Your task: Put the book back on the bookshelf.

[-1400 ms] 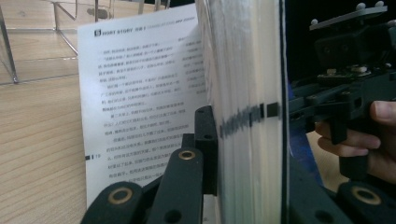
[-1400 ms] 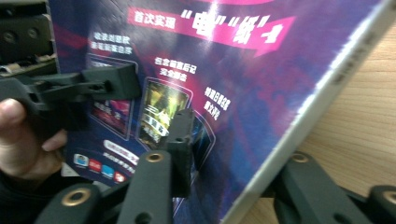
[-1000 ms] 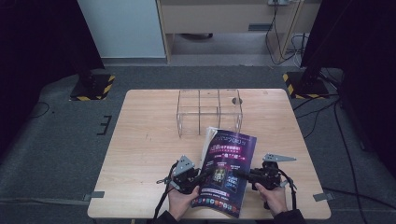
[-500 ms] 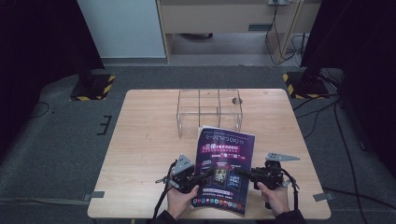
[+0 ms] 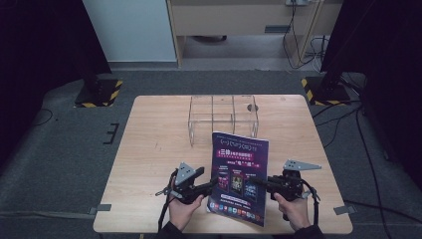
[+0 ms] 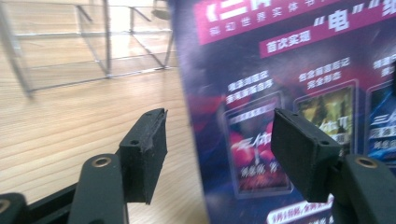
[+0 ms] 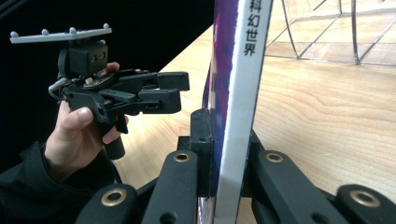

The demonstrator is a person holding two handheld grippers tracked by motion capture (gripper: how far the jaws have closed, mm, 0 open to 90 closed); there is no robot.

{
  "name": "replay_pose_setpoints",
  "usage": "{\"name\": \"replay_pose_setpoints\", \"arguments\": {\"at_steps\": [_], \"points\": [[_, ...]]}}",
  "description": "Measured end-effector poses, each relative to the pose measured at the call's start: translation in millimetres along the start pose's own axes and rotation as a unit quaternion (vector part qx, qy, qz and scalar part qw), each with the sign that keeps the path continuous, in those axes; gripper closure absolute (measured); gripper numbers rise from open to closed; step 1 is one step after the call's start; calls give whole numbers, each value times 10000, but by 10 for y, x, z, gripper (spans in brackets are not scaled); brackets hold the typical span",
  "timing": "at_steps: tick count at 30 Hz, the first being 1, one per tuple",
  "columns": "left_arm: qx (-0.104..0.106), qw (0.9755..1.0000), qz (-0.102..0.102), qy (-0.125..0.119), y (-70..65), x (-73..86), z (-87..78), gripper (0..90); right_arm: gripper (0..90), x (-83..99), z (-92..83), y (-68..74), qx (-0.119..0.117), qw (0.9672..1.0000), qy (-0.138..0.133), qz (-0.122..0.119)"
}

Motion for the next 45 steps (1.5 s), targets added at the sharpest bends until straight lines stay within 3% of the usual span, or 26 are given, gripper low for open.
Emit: {"name": "replay_pose_setpoints", "arguments": {"at_steps": [8,13,15,20,21,22,23,37,45], "points": [[-460,9989,-25,95,218,65,-150,304,829,-132,-50,84,27,9998,-184,-121],[-812,9962,-208,246,476,191,-292,272,829,-330,-133,159,174,9983,-489,-275],[-877,9955,-206,293,517,216,-317,265,829,-365,-140,169,227,9978,-524,-337],[-1277,9907,-149,447,709,306,-382,249,829,-556,-174,214,630,9944,-632,-564],[-1277,9907,-149,447,709,306,-382,247,829,-556,-174,214,630,9944,-632,-564],[-1419,9886,-76,506,753,317,-369,243,829,-602,-188,217,700,9933,-700,-602],[-1419,9886,-76,506,753,317,-369,238,829,-602,-188,217,700,9933,-700,-602],[-1923,9750,2,1113,942,421,-253,200,829,-841,-364,235,1265,9819,-1096,-890],[-2067,9702,65,1263,999,449,-209,188,829,-967,-427,203,1477,9765,-1251,-948]]}}
Point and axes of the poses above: each handheld gripper's, and its own axes: z roughly forward along the jaws, x roughly out of its underside, y roughly to its left, the point moved 1 cm from there along z, roughly forward along the jaws, and after that the axes turned 4 degrees about -x, right-handed, at the moved point
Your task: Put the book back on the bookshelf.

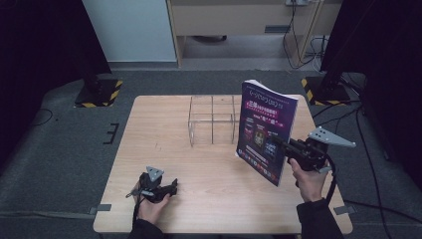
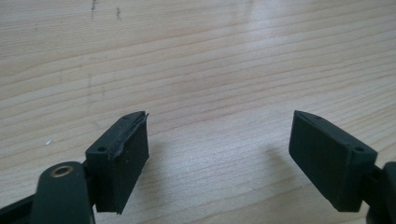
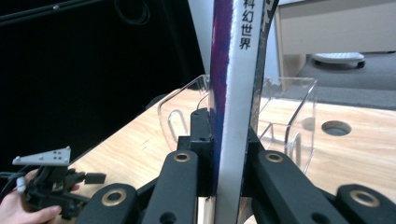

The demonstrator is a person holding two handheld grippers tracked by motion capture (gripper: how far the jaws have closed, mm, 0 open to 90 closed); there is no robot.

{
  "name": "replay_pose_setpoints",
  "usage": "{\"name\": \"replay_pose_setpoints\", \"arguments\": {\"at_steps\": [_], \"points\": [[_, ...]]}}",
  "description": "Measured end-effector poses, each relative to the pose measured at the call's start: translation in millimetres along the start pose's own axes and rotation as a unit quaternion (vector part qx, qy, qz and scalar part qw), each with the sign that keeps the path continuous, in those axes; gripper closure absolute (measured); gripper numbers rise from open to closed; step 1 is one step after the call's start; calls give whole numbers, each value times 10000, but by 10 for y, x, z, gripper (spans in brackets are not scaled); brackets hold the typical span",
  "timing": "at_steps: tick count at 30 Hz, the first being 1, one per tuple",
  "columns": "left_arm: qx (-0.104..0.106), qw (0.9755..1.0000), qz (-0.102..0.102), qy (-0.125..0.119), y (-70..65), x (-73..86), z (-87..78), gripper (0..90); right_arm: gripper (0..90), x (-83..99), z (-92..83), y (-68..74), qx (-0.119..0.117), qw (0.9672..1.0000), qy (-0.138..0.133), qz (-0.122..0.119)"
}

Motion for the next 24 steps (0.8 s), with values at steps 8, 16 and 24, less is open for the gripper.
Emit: {"name": "replay_pose_setpoints", "arguments": {"at_steps": [8,16,24], "points": [[-25,10000,24,29,-1,14,35,164,829,-89,59,-47,236,9996,-112,-47],[-45,10000,31,44,-1,14,41,139,829,-134,192,-120,412,9990,-147,-45],[-58,10000,3,66,1,13,47,114,829,-181,338,-179,644,9974,-310,-49]]}}
Point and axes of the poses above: each handheld gripper's, and its own axes: z roughly forward along the jaws, x roughly out of its underside, y roughly to its left, the point moved 1 cm from there along z, roughly forward along the jaws, and after that the axes turned 4 degrees about -x, right-handed, at the moved point
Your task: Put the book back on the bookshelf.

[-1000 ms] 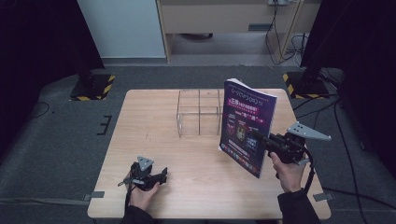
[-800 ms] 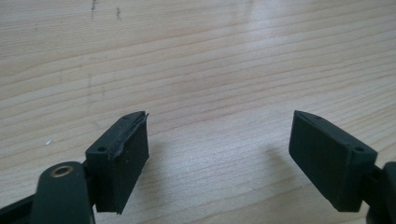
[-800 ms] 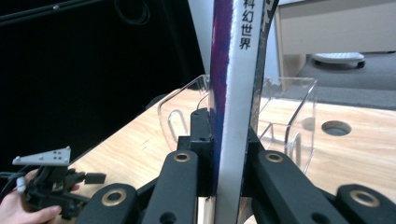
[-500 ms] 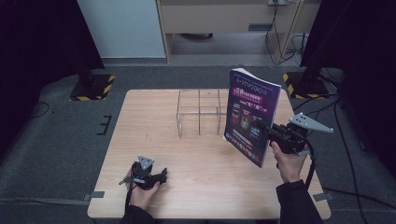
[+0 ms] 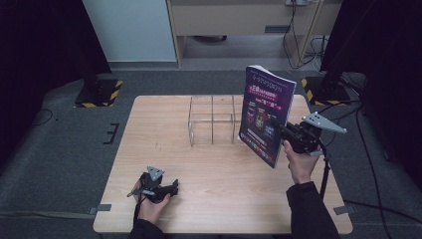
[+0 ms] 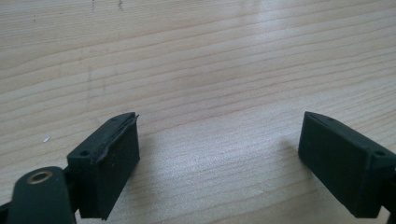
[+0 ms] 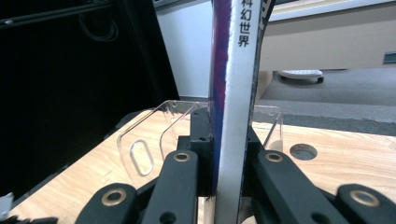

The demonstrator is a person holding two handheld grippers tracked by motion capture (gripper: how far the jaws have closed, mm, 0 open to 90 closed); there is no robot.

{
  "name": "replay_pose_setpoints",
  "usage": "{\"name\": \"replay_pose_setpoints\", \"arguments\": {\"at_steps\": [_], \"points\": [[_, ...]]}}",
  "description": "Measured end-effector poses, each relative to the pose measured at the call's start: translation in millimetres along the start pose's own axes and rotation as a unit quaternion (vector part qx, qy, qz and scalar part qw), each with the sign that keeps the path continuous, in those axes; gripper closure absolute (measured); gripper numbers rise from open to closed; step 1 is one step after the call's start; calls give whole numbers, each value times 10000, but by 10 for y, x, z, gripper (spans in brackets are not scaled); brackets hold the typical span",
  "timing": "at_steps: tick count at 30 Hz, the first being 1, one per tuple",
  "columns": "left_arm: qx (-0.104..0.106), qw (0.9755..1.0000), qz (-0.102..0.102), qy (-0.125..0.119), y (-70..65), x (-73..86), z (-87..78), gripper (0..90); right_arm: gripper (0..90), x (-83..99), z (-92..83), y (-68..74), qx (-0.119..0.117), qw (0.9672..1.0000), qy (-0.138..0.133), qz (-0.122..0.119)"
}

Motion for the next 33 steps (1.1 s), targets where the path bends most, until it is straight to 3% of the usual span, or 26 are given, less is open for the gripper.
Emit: {"name": "replay_pose_setpoints", "arguments": {"at_steps": [13,23,33], "points": [[7,10000,1,3,-1,-3,6,102,829,-12,312,-26,238,9997,4,-74],[12,10000,13,6,-2,-4,8,96,828,66,565,-101,544,9985,-58,-80],[12,10000,14,7,-2,-4,8,96,828,144,750,-160,693,9976,-76,-43]]}}
Point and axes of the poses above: each handheld gripper's, and its own axes: z roughly forward along the jaws, x roughly out of its underside, y roughly to its left, the point moved 1 cm from there along z, roughly forward along the jaws, and after that the axes turned 4 degrees about -x, right-handed, at the moved point
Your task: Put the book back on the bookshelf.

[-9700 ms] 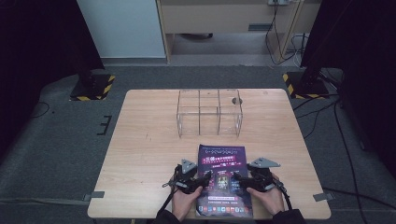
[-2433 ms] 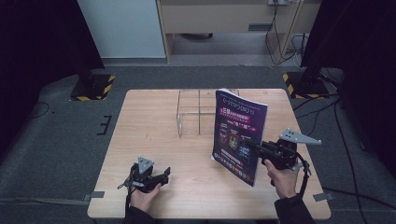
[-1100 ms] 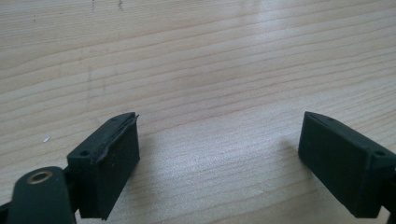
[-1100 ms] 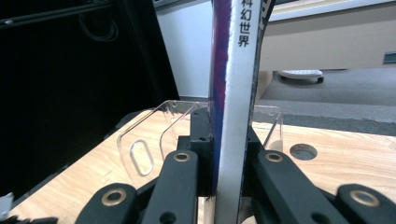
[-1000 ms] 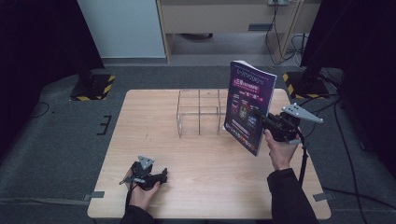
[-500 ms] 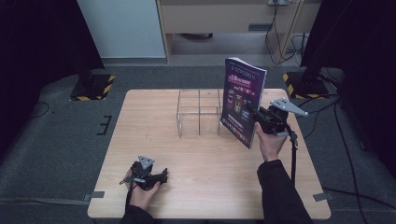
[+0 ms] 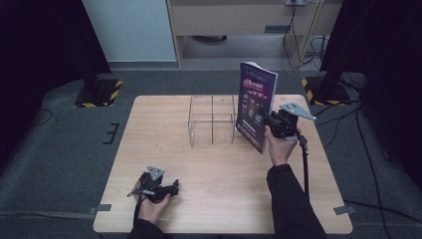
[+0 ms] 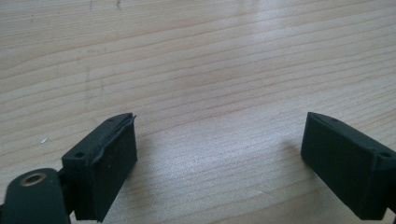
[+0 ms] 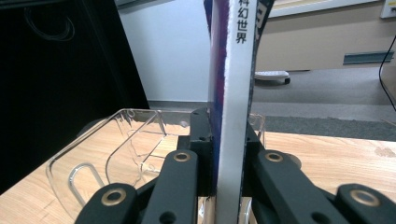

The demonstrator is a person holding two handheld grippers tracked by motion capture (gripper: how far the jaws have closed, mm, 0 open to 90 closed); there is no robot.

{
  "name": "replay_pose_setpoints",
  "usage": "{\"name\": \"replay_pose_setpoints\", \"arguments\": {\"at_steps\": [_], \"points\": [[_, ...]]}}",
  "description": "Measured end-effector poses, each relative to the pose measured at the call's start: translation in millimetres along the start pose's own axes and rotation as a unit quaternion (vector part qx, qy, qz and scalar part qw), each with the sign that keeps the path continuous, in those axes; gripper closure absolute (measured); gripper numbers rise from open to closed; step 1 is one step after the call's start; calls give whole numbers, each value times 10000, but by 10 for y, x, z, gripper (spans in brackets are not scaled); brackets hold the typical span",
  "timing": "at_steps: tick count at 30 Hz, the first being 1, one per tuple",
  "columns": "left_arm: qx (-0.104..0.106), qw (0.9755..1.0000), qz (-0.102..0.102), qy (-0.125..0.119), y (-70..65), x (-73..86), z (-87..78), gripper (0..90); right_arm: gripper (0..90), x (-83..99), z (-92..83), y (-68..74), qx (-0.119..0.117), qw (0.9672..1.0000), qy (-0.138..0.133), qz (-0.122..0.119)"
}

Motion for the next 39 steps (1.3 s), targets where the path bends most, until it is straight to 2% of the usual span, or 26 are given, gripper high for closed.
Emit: {"name": "replay_pose_setpoints", "arguments": {"at_steps": [12,17,20,22,31,35,36,39], "points": [[6,10000,4,3,-1,-1,1,92,828,113,145,-13,138,9998,41,-122],[7,10000,9,7,-2,-1,2,90,828,165,157,-16,142,9999,32,-79],[5,10000,9,7,-3,-1,2,89,828,209,153,5,180,9995,48,-252],[1,10000,9,7,-4,-2,3,88,828,217,156,7,192,9995,43,-259],[3,10000,12,9,-5,-2,3,86,826,299,114,3,73,9995,10,-315],[2,10000,12,10,-5,-2,4,86,824,307,78,11,14,9988,86,-482],[2,10000,14,10,-5,-2,4,86,824,318,55,12,-67,9986,119,-517],[1,10000,14,12,-5,-2,3,86,822,334,24,12,-108,9983,154,-548]]}}
Point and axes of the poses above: each handheld gripper's, and its own axes: z roughly forward along the jaws, x roughly out of its underside, y roughly to its left, the point moved 1 cm from there along z, roughly forward along the jaws, and after that the axes turned 4 degrees about -x, right-handed, at the moved point
